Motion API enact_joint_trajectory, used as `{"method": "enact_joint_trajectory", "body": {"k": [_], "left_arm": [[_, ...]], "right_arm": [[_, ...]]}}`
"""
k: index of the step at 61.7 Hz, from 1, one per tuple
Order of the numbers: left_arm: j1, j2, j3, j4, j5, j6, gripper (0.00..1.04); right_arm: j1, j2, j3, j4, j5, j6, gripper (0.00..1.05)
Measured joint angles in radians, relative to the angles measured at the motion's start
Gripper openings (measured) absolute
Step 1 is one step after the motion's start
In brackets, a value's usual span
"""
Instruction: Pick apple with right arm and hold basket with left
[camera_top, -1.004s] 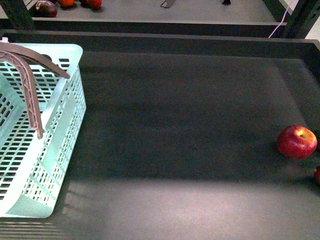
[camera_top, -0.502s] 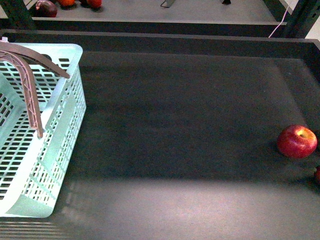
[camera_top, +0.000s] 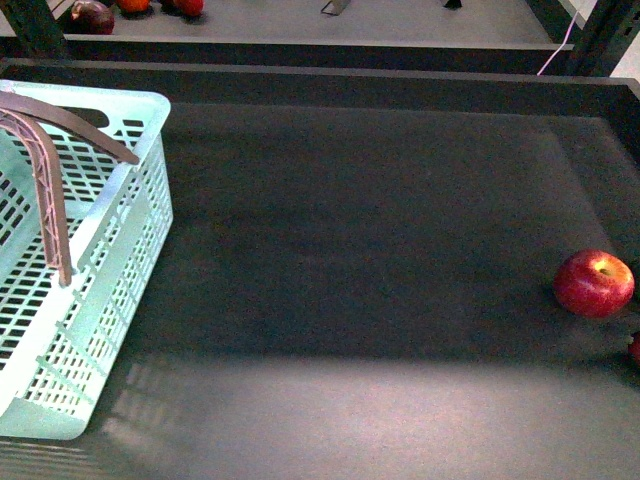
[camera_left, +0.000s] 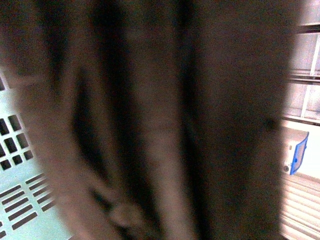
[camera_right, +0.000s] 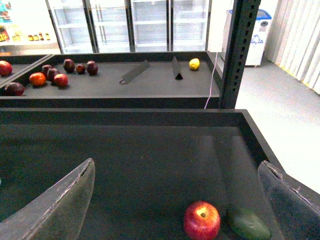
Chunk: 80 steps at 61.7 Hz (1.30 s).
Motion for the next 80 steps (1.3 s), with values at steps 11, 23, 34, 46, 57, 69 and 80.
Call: {"method": "enact_joint_trajectory", "body": {"k": [11, 23, 34, 46, 57, 69, 80], "left_arm": [[-0.024, -0.022, 0.005, -0.027, 0.029, 0.051, 0.14], [-0.055, -0.077, 0.002, -0.055, 0.068, 0.069, 0.14], [-0.098, -0.18, 0.002, -0.105, 0.114, 0.079, 0.14], [-0.22, -0.243, 0.071, -0.238, 0.154, 0.187, 0.14], [-0.343, -0.244, 0.12, -0.316, 0.172, 0.274, 0.14], [-0.48, -0.243, 0.163, -0.378, 0.169, 0.335, 0.14], [-0.615, -0.24, 0.195, -0.409, 0.167, 0.357, 0.14]], "right_arm": [[0.0, 0.0, 0.0, 0.0, 0.0, 0.0, 0.96], [0.0, 0.0, 0.0, 0.0, 0.0, 0.0, 0.96], [0.0, 0.0, 0.0, 0.0, 0.0, 0.0, 0.96], [0.0, 0.0, 0.0, 0.0, 0.0, 0.0, 0.96], [0.0, 0.0, 0.0, 0.0, 0.0, 0.0, 0.96], [0.0, 0.0, 0.0, 0.0, 0.0, 0.0, 0.96], [0.0, 0.0, 0.0, 0.0, 0.0, 0.0, 0.96]]}}
